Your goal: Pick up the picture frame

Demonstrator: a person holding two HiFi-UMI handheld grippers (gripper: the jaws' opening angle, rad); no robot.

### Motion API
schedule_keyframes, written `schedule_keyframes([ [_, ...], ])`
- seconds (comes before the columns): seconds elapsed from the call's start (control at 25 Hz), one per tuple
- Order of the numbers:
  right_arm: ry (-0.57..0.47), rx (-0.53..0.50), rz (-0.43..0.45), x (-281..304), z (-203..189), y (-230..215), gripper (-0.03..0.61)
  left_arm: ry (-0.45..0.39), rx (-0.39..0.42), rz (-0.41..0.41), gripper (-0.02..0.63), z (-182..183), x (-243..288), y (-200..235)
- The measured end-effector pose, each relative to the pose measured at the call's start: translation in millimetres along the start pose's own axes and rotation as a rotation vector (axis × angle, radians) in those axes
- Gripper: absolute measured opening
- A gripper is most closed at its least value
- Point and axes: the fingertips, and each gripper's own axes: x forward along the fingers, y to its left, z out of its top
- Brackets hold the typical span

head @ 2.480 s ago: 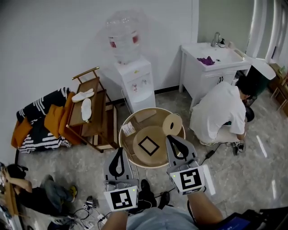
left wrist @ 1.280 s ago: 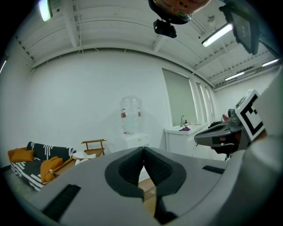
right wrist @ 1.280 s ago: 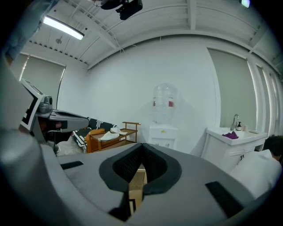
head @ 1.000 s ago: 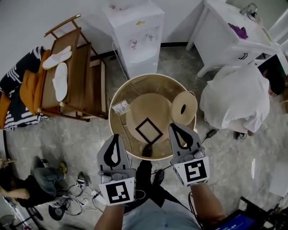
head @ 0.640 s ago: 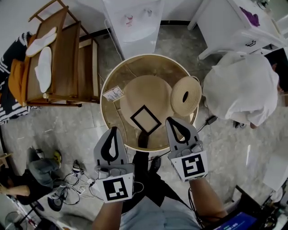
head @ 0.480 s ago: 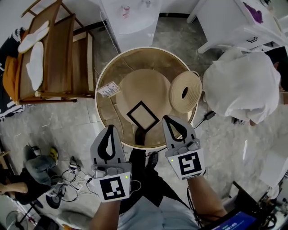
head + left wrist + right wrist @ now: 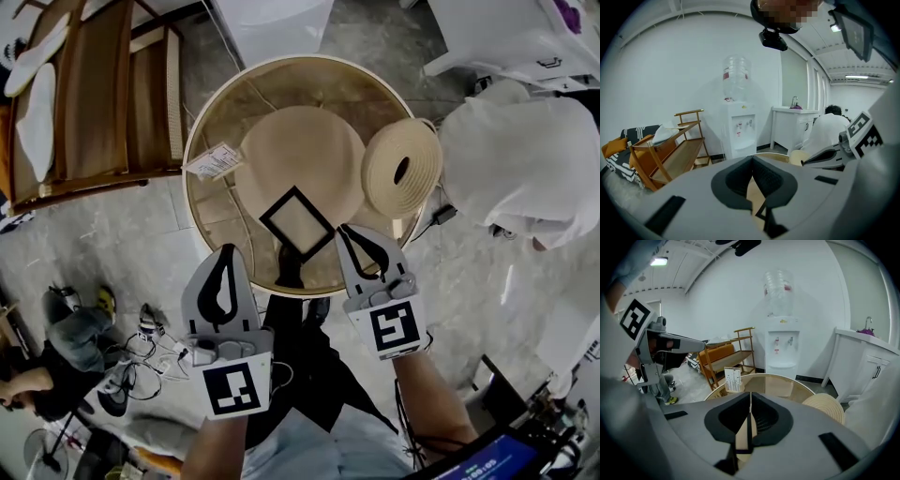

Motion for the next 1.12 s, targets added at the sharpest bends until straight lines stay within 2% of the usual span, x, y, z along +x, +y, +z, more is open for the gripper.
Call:
schedule_keyframes([
  [0.28, 0.045, 0.010, 0.040, 28.2, -37.3, 5.9, 0.087, 0.040, -0.003, -0.014, 0.015, -34.3, 22.7, 4.7],
  [0.8, 0.140, 0.024, 0.042, 69.8, -96.2, 4.7, 0.101, 0.099, -0.026, -0.036, 0.015, -79.7, 53.5, 13.8],
  [1.12, 0.233, 0.086, 0.031, 86.1, -131.1, 3.1, 0.107, 0.137, -0.029, -0.051, 0.015, -104.4, 65.8, 16.2],
])
